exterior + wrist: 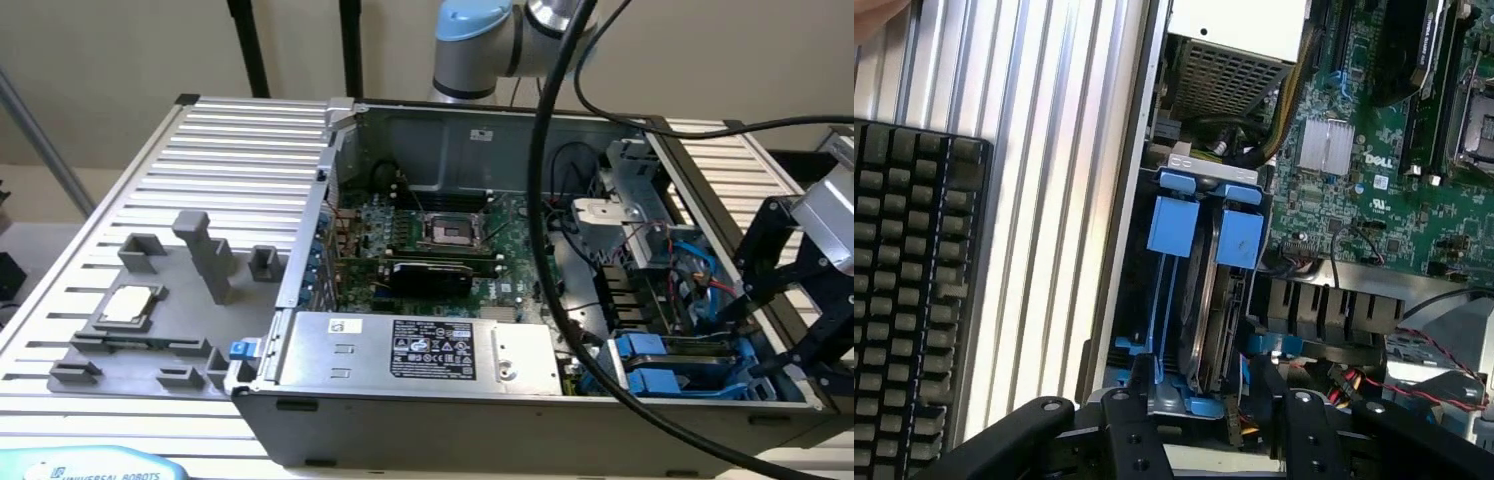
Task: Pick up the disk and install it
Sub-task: 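Insert the first disk wire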
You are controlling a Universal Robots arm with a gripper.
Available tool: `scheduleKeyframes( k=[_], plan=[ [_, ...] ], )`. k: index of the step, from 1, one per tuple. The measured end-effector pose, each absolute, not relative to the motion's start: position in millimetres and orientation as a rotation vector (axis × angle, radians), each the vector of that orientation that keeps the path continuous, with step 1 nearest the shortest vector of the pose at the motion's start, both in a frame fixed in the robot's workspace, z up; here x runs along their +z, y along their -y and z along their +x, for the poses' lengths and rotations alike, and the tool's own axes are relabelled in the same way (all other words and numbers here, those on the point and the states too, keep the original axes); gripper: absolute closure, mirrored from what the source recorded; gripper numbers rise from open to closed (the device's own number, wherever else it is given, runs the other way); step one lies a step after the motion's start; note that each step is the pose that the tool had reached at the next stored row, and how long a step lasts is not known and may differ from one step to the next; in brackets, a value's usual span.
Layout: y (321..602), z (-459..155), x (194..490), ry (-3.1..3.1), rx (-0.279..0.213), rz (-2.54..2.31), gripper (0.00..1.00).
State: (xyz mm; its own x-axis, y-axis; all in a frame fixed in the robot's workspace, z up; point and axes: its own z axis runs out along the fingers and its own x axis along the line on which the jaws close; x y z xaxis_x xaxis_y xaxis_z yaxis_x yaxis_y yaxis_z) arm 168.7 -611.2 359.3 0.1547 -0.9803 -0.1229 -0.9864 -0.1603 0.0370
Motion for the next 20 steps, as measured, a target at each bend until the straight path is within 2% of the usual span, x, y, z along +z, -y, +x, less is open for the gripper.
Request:
scheduleKeyframes(
  k=[20],
  plan=[
    [606.6,175.2,350.0,-1.917,0.205,-2.398,0.49]
  ],
)
